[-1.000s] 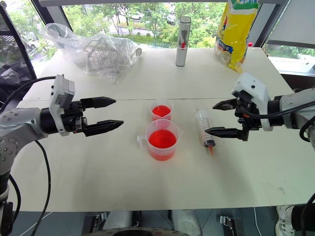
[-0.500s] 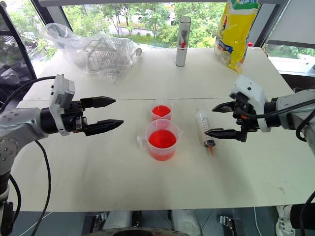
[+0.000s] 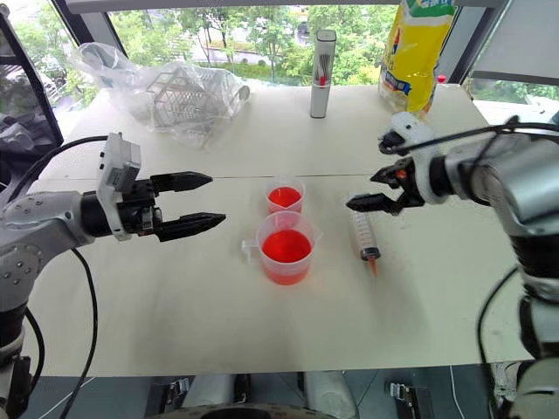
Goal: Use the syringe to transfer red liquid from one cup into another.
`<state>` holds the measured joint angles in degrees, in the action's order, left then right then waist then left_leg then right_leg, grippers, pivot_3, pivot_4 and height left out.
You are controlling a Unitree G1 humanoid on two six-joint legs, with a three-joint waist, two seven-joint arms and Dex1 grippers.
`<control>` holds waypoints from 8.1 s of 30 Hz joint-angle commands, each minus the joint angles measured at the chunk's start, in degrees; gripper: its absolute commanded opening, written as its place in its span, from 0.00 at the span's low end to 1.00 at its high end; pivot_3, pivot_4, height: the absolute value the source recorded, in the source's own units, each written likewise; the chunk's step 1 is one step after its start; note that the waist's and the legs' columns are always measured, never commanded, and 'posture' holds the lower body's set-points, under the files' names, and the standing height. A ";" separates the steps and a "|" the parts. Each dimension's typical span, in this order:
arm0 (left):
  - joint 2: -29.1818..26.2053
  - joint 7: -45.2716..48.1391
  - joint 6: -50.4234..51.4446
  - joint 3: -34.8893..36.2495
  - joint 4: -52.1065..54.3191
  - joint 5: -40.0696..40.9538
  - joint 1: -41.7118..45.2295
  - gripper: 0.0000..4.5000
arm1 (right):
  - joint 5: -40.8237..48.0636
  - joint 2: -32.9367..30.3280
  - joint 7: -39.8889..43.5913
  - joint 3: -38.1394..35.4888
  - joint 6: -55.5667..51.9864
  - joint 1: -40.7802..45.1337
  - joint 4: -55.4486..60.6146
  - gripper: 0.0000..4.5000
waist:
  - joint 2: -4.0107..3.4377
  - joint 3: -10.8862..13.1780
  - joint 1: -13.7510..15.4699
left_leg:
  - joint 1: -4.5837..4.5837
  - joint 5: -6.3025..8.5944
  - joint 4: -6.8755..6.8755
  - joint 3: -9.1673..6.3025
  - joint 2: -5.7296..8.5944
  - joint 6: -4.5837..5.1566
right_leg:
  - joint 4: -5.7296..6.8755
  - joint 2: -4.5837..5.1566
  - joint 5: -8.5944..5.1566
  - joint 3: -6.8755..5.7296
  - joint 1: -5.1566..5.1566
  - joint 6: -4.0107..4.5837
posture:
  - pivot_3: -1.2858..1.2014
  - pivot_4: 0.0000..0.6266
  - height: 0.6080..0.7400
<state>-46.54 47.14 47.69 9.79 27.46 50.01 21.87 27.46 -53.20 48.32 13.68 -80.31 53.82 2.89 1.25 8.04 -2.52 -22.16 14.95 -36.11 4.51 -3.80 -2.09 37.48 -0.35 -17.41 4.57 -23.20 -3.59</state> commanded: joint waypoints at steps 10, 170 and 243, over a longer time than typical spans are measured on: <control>2.03 -3.90 -2.64 2.17 5.53 -0.48 -4.28 1.00 | -8.48 13.81 -15.03 4.38 -12.19 10.27 -25.16 0.99 | -0.01 -0.02 -0.06 | -0.21 0.00 -0.01 0.00 0.04 0.00 | 0.05 0.03 0.02 0.00 -0.18 -0.03 | 0.52 0.24 1.00; 11.60 11.52 2.69 -10.55 -14.67 -4.99 30.28 0.01 | 2.02 23.21 7.08 -4.73 59.97 -41.53 18.52 0.32 | 0.07 -0.05 0.05 | 0.65 0.00 -0.01 -0.10 0.08 -0.02 | 0.26 -0.11 0.00 -0.05 0.61 -0.11 | 0.52 0.24 1.00; 8.47 8.47 -7.33 -6.05 -18.89 -9.87 27.40 0.71 | 3.27 30.77 7.66 -14.04 62.06 -6.09 -14.91 0.32 | 0.05 0.06 0.02 | 0.24 0.03 0.13 -0.05 0.00 0.03 | 0.00 0.01 0.02 -0.07 0.30 -0.12 | 0.52 0.24 1.00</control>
<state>-39.16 55.79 42.79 4.68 8.92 41.13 45.81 30.70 -23.28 55.70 0.66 -19.74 47.28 -13.16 1.30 8.10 -2.51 -21.94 14.98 -36.01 4.44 -3.79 -2.06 37.49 -0.34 -17.39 4.48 -22.90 -3.71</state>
